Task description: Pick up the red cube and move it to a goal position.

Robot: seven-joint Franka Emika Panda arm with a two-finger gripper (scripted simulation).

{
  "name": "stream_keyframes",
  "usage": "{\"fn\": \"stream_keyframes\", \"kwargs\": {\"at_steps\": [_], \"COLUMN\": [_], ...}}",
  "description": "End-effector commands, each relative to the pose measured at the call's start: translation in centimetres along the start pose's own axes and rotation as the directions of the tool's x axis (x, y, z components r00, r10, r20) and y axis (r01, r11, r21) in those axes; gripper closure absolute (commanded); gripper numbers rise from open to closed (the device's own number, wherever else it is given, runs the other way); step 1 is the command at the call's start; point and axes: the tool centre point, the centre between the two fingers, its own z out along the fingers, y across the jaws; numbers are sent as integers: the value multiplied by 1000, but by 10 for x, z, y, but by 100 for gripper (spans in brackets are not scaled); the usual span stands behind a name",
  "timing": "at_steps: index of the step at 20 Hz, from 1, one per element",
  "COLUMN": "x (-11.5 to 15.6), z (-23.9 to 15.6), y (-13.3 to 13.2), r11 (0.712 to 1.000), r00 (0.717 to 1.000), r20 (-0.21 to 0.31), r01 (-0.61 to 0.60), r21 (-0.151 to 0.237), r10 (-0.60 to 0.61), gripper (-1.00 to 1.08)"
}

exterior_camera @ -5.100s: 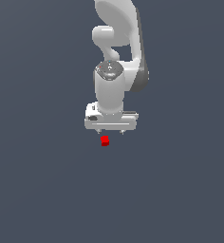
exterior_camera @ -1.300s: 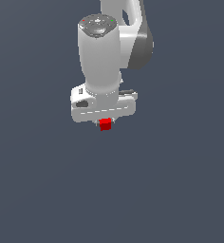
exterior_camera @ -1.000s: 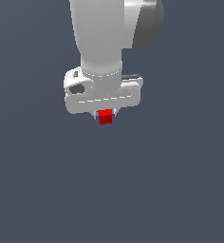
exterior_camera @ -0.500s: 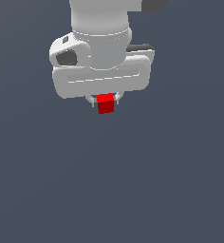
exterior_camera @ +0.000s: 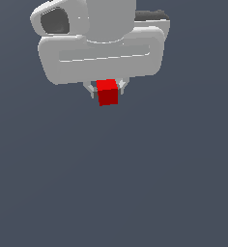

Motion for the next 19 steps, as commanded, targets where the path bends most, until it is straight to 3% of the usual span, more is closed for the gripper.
{"fn": "stream_keyframes", "kwargs": {"at_steps": [1,19], "x": [3,11], "z": [-9,-31], "y": [0,1], "r11": [1000,1000], "r00": [1000,1000], "r20": [0,0], "r01": [0,0], "r21": [0,0], "r10": [0,0], "gripper": [108,108]}}
